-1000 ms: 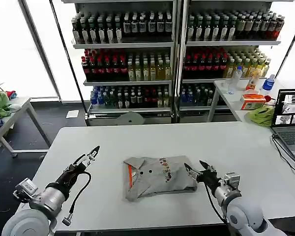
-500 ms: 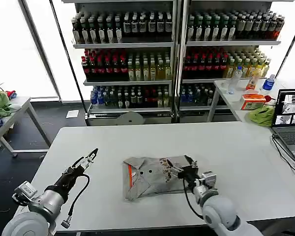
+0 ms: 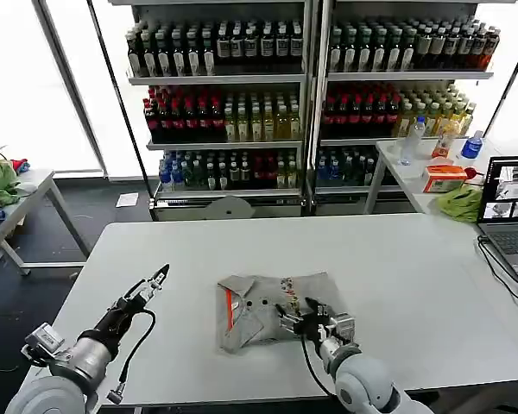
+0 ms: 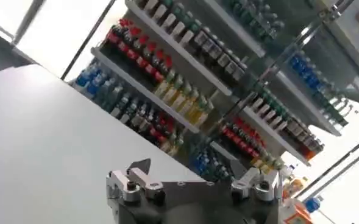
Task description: Fold and organize the clothes.
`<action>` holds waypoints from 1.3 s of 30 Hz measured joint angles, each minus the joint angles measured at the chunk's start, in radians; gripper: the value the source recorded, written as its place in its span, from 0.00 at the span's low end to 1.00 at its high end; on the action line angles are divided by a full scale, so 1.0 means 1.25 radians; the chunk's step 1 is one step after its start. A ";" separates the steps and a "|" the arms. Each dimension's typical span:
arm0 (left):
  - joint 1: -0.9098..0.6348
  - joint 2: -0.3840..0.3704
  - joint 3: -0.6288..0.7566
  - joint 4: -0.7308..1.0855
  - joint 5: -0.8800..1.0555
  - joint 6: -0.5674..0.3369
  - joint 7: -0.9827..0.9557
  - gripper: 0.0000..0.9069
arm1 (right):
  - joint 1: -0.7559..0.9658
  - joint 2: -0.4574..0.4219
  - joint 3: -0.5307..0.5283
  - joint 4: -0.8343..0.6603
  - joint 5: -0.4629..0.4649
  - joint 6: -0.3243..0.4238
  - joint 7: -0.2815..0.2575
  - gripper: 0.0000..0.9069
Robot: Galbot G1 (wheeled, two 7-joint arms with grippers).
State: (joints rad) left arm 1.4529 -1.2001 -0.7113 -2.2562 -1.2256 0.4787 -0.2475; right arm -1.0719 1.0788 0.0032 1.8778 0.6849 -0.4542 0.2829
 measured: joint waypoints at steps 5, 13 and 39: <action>0.005 0.003 -0.001 -0.006 0.006 0.000 0.002 1.00 | -0.007 -0.005 0.022 0.039 -0.002 0.012 0.009 1.00; 0.024 0.012 -0.014 -0.004 0.050 -0.019 0.035 1.00 | -0.040 -0.032 0.119 0.128 -0.037 0.093 -0.014 1.00; 0.151 -0.106 -0.023 0.007 0.619 -0.360 0.354 1.00 | -0.406 -0.033 0.455 0.217 -0.147 0.393 -0.203 1.00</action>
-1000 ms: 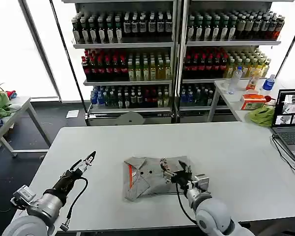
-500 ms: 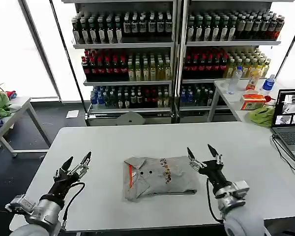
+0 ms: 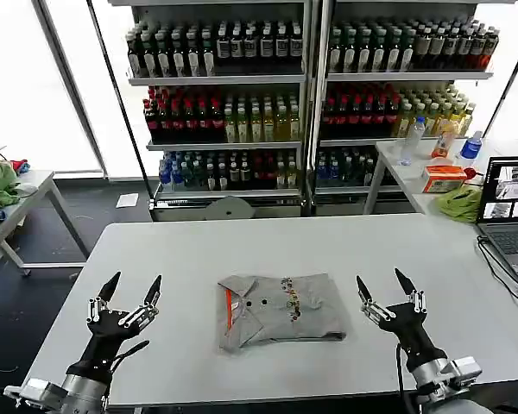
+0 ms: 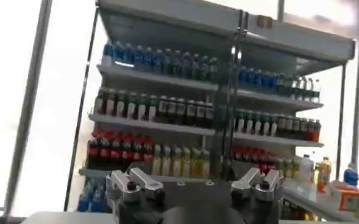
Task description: Fold and organize the clothes.
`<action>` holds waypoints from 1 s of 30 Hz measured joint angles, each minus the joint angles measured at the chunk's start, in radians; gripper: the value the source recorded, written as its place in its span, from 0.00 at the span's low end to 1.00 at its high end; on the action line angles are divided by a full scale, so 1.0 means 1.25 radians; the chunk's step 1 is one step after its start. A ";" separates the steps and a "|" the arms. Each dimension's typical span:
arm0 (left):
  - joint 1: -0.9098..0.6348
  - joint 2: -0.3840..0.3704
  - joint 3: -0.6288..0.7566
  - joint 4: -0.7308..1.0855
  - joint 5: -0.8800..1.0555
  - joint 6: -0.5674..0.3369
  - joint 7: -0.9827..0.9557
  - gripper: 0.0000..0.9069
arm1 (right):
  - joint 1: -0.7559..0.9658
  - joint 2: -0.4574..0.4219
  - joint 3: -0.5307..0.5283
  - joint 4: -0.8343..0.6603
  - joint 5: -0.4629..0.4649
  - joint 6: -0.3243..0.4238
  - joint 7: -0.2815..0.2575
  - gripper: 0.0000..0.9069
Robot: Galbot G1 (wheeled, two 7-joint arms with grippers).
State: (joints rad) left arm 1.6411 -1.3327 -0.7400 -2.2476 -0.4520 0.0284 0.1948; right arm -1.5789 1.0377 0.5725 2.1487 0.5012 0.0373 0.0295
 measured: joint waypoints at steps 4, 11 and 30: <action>0.017 -0.023 -0.009 -0.003 0.040 -0.029 0.035 1.00 | -0.024 0.004 0.006 -0.004 -0.007 0.025 -0.011 1.00; 0.043 -0.039 -0.026 -0.005 0.098 -0.056 0.074 1.00 | -0.045 0.005 0.016 -0.013 -0.013 0.047 -0.023 1.00; 0.072 -0.074 -0.034 -0.022 0.158 -0.063 0.105 1.00 | -0.057 0.003 0.007 -0.020 -0.023 0.063 -0.038 1.00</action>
